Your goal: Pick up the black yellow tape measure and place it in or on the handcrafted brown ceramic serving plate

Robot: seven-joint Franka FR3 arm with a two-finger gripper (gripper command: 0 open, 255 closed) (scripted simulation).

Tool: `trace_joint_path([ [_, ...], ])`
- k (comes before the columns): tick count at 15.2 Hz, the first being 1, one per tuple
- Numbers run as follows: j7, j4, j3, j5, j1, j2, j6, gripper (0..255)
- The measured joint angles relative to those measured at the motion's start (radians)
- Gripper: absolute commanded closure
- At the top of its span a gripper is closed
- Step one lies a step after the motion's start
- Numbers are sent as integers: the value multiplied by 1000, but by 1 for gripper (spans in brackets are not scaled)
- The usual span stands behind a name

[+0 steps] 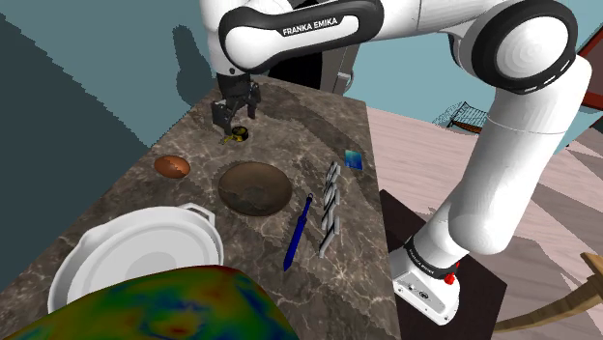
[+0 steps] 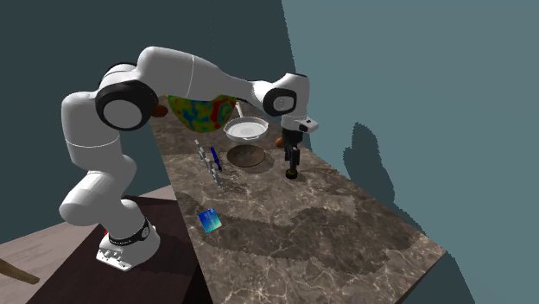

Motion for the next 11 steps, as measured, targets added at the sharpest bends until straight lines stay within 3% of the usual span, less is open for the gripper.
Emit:
trace_joint_path([
  [11, 9, -48, -6, -12, -3, 19, 66, 0],
])
